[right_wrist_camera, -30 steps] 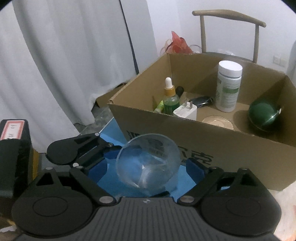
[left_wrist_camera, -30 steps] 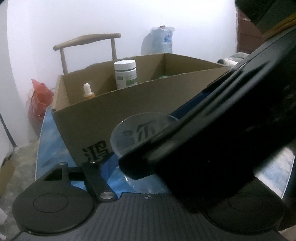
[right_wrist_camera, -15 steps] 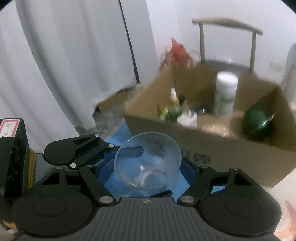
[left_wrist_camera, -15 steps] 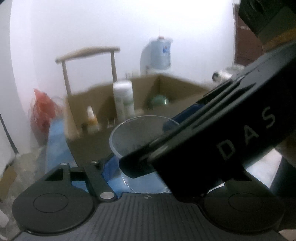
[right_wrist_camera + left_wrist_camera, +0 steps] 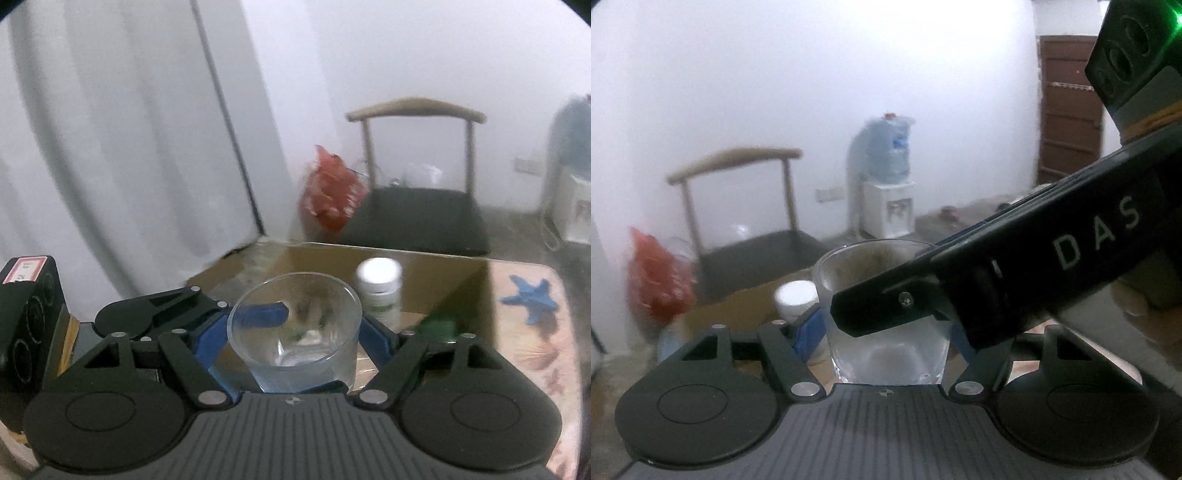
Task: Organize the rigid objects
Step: 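Carry the glass cup into the box and open the right tool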
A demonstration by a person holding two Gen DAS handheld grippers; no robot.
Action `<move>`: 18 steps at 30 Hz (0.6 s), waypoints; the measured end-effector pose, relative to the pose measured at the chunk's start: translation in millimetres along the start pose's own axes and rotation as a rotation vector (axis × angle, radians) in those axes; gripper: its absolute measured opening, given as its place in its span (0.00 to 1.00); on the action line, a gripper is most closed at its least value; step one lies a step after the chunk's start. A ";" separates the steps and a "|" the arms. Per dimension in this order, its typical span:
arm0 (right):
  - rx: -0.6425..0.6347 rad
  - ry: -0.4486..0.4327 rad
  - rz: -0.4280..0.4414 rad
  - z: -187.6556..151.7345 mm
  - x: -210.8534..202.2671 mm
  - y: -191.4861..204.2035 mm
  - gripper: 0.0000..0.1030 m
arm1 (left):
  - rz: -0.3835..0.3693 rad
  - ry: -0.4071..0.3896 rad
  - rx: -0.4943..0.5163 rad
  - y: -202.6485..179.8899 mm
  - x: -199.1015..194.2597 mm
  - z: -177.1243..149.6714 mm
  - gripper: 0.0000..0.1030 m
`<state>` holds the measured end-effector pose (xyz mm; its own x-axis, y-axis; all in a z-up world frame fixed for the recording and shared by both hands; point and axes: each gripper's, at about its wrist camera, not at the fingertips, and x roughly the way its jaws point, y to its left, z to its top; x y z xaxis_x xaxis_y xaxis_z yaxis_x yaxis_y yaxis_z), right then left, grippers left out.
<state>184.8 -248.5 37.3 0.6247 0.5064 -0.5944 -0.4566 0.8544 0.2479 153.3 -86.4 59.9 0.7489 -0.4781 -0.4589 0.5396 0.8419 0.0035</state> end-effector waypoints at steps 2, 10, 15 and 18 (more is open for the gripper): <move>0.023 0.029 -0.016 4.7 13.1 -20.9 0.78 | -0.035 0.043 -0.024 3.3 24.4 4.9 0.69; 0.078 0.149 -0.038 1.2 65.8 -79.9 0.78 | -0.126 0.203 -0.102 15.1 95.6 -3.8 0.69; 0.075 0.206 -0.039 -10.2 78.8 -94.0 0.78 | -0.144 0.279 -0.125 17.4 122.4 -11.5 0.69; 0.085 0.235 -0.036 -13.3 82.0 -99.2 0.78 | -0.150 0.305 -0.130 16.5 131.8 -16.2 0.69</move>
<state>272.9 -293.3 -46.3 0.4703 0.4431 -0.7633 -0.3754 0.8831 0.2814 254.6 -131.5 -14.9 0.5053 -0.5182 -0.6900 0.5662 0.8025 -0.1880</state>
